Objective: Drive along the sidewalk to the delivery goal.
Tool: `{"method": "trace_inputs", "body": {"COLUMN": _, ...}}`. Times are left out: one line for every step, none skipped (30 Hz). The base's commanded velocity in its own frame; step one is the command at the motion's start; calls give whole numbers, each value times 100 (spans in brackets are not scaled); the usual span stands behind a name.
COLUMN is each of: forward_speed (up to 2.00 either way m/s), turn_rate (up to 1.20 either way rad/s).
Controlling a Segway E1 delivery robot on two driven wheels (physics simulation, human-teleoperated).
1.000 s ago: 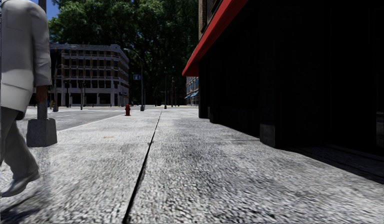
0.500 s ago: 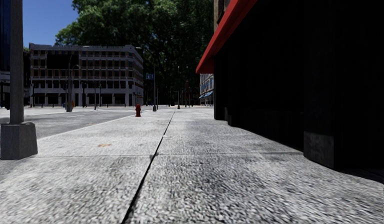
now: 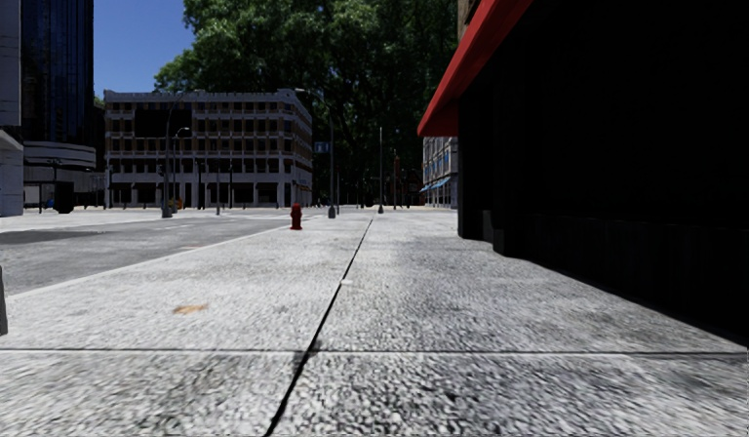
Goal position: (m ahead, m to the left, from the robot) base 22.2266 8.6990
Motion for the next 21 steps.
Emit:
{"method": "trace_inputs", "body": {"forward_speed": 200, "turn_rate": 0}}
{"method": "trace_inputs", "body": {"forward_speed": 200, "turn_rate": 0}}
{"method": "trace_inputs", "body": {"forward_speed": 200, "turn_rate": 0}}
{"method": "trace_inputs", "body": {"forward_speed": 200, "turn_rate": 0}}
{"method": "trace_inputs", "body": {"forward_speed": 200, "turn_rate": 0}}
{"method": "trace_inputs", "body": {"forward_speed": 200, "turn_rate": 0}}
{"method": "trace_inputs", "body": {"forward_speed": 200, "turn_rate": 0}}
{"method": "trace_inputs", "body": {"forward_speed": 200, "turn_rate": 0}}
{"method": "trace_inputs", "body": {"forward_speed": 200, "turn_rate": 0}}
{"method": "trace_inputs", "body": {"forward_speed": 200, "turn_rate": 0}}
{"method": "trace_inputs", "body": {"forward_speed": 200, "turn_rate": 0}}
{"method": "trace_inputs", "body": {"forward_speed": 200, "turn_rate": 0}}
{"method": "trace_inputs", "body": {"forward_speed": 200, "turn_rate": 0}}
{"method": "trace_inputs", "body": {"forward_speed": 200, "turn_rate": 0}}
{"method": "trace_inputs", "body": {"forward_speed": 200, "turn_rate": 0}}
{"method": "trace_inputs", "body": {"forward_speed": 200, "turn_rate": 0}}
{"method": "trace_inputs", "body": {"forward_speed": 200, "turn_rate": 0}}
{"method": "trace_inputs", "body": {"forward_speed": 200, "turn_rate": 0}}
{"method": "trace_inputs", "body": {"forward_speed": 200, "turn_rate": 0}}
{"method": "trace_inputs", "body": {"forward_speed": 200, "turn_rate": 0}}
{"method": "trace_inputs", "body": {"forward_speed": 200, "turn_rate": 0}}
